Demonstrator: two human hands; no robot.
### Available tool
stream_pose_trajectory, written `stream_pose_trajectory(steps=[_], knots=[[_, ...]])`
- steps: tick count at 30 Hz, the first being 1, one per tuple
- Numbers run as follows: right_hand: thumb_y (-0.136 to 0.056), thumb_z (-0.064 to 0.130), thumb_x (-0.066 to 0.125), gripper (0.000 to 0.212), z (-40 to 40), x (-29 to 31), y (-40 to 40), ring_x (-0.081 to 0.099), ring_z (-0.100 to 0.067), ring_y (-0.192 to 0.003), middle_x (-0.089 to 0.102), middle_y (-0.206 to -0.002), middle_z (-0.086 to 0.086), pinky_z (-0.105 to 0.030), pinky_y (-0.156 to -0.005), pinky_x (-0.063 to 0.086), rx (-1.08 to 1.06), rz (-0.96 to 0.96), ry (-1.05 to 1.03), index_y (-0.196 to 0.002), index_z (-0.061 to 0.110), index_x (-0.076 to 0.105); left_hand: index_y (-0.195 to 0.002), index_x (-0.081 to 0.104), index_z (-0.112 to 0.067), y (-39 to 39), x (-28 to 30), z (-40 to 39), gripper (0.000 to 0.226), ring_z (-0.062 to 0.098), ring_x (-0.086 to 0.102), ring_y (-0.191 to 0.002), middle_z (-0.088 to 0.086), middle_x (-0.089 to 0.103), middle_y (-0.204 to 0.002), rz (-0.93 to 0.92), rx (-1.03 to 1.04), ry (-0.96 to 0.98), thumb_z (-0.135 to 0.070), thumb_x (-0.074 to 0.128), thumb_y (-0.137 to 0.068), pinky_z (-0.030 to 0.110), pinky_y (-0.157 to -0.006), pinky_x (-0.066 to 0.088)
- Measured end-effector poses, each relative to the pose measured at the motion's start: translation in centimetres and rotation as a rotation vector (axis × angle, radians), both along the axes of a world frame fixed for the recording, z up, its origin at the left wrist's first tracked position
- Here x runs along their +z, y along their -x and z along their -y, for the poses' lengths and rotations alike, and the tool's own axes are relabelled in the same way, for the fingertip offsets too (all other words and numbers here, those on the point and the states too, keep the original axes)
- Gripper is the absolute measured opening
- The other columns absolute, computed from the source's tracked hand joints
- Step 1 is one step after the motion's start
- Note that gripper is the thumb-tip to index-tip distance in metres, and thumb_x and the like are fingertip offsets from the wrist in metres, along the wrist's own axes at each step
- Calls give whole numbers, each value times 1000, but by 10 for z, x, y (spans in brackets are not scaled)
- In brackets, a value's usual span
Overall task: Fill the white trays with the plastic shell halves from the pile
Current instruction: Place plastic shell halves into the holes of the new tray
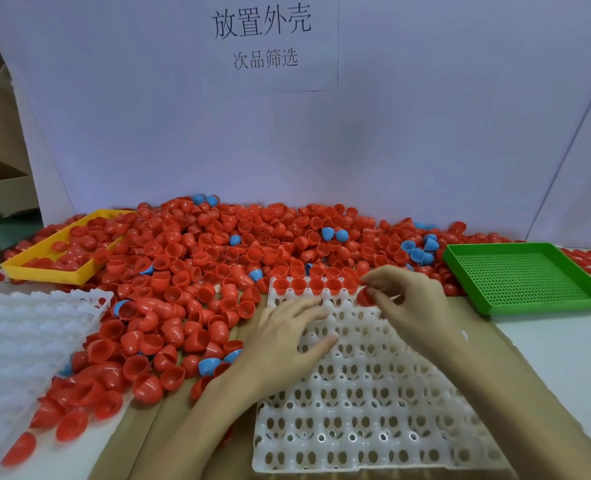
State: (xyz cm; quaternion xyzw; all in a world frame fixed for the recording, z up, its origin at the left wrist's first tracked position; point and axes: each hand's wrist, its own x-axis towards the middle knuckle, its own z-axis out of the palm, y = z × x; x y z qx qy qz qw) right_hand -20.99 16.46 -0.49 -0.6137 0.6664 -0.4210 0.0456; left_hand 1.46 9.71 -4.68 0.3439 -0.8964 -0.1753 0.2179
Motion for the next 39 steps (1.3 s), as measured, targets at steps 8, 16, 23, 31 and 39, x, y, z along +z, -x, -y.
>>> stream_pose_trajectory(steps=[8, 16, 23, 31, 39], knots=[[-99, 8, 67, 20, 52, -1, 35, 67, -13, -87, 74, -101, -1, -29, -85, 57, -119, -160, -169, -114, 16, 78, -150, 52, -38, -1, -3, 5, 54, -21, 9, -136, -26, 33, -162, 7, -14, -23, -64, 47, -102, 25, -120, 4], [-104, 16, 60, 20, 41, 4, 47, 69, -5, -84, 76, -104, 7, -16, -70, 52, -46, -106, -240, -109, 24, 78, -149, 52, -37, -5, 0, 10, 46, -7, 18, -149, -26, 34, -161, 25, -43, -37, -50, 51, -105, 21, -117, 6], [-101, 23, 66, 17, 5, -9, 50, 67, 6, -94, 74, -102, 18, -20, -83, 56, 62, 25, -229, -108, 36, 75, -139, 59, -40, -11, 4, 18, 39, -32, 19, -130, -32, 40, -150, -156, -15, -71, -56, 53, -104, 26, -117, 20], [-101, 18, 66, 22, 0, -21, 52, 63, 6, -104, 69, -110, 21, -12, -84, 51, 73, 46, -209, -112, 36, 73, -151, 49, -14, -22, -3, 65, 57, 19, 25, -154, 4, 31, -167, -109, 461, 71, -49, 45, -107, 44, -127, 23], [-102, 20, 65, 20, -3, -22, 52, 64, 3, -107, 68, -114, 18, -25, -98, 56, 93, 46, -230, -115, 31, 74, -158, 41, -13, -7, 1, 101, 67, 20, 21, -155, 1, 26, -171, 129, 496, 29, -57, 36, -108, 45, -125, 15]])
